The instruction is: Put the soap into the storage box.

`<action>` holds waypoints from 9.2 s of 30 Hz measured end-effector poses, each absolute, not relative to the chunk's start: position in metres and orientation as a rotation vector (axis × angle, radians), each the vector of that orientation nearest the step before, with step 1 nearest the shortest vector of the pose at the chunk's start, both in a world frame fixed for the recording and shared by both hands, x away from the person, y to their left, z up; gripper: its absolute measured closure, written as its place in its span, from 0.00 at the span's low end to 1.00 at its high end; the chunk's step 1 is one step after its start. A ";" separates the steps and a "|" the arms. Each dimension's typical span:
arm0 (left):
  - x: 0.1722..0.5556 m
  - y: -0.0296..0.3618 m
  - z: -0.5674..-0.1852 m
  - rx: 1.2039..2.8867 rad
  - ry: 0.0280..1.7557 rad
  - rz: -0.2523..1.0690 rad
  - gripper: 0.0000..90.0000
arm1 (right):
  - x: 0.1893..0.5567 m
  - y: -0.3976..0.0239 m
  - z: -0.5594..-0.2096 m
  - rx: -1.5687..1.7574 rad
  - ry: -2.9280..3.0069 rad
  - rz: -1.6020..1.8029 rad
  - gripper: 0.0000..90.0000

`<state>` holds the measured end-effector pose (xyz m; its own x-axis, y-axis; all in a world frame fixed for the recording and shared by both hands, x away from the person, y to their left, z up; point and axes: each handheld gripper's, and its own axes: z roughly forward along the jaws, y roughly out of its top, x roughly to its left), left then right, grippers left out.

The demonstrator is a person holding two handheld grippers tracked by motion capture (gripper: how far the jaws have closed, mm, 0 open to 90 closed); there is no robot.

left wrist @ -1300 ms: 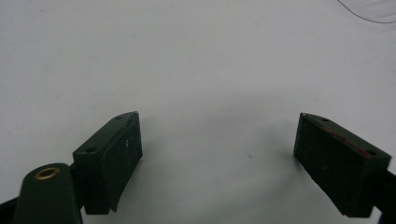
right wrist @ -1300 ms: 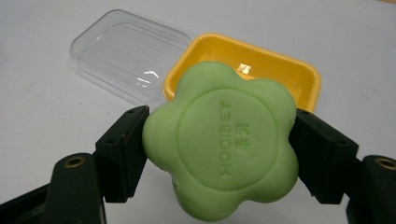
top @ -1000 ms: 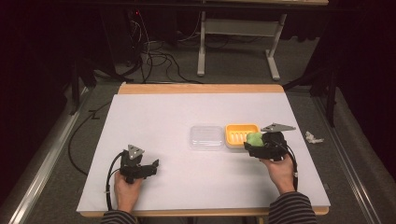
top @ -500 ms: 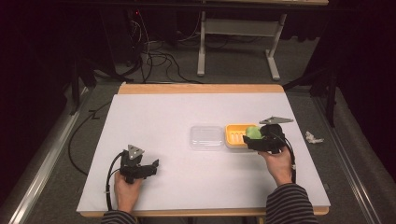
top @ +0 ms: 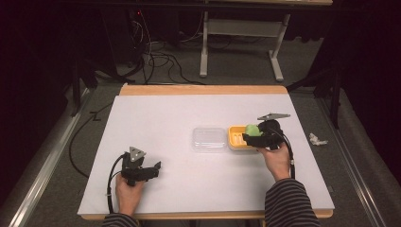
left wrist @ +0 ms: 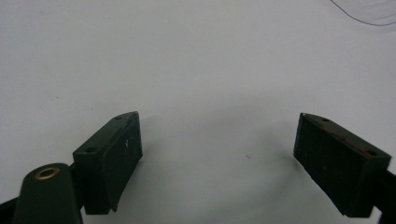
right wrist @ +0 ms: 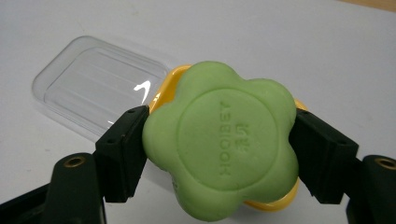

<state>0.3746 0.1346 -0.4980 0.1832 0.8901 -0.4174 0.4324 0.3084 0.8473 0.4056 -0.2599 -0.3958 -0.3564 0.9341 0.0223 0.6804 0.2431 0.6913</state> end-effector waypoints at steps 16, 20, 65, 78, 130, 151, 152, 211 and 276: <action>0.375 0.135 -0.498 1.301 1.431 0.506 0.18 | 0.430 -0.257 -0.415 1.582 2.121 0.775 0.30; 0.374 0.135 -0.498 1.304 1.432 0.504 0.18 | 0.434 -0.257 -0.420 1.607 2.127 0.755 0.30; 0.374 0.134 -0.498 1.307 1.426 0.506 0.18 | 0.442 -0.249 -0.434 1.624 2.125 0.711 0.32; 0.374 0.134 -0.498 1.309 1.424 0.506 0.18 | 0.433 -0.253 -0.422 1.585 2.094 0.768 0.37; 0.373 0.132 -0.499 1.318 1.416 0.518 0.18 | 0.347 -0.301 -0.379 1.515 1.896 1.107 0.37; 0.373 0.133 -0.498 1.313 1.416 0.517 0.18 | 0.321 -0.307 -0.384 1.498 1.882 1.133 0.37; 0.373 0.133 -0.498 1.312 1.416 0.517 0.17 | 0.320 -0.308 -0.384 1.498 1.881 1.133 0.37; 0.372 0.134 -0.498 1.313 1.410 0.521 0.18 | 0.277 -0.285 -0.421 1.484 1.889 1.202 0.37; 0.373 0.134 -0.498 1.313 1.415 0.514 0.18 | 0.308 -0.260 -0.469 1.475 1.968 1.050 0.37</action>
<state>0.3726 0.1336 -0.4978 0.1969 0.8927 -0.4054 0.4242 0.2952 0.8561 0.3076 -0.2602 -0.4688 -0.3170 0.9452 0.0784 0.5916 0.1325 0.7953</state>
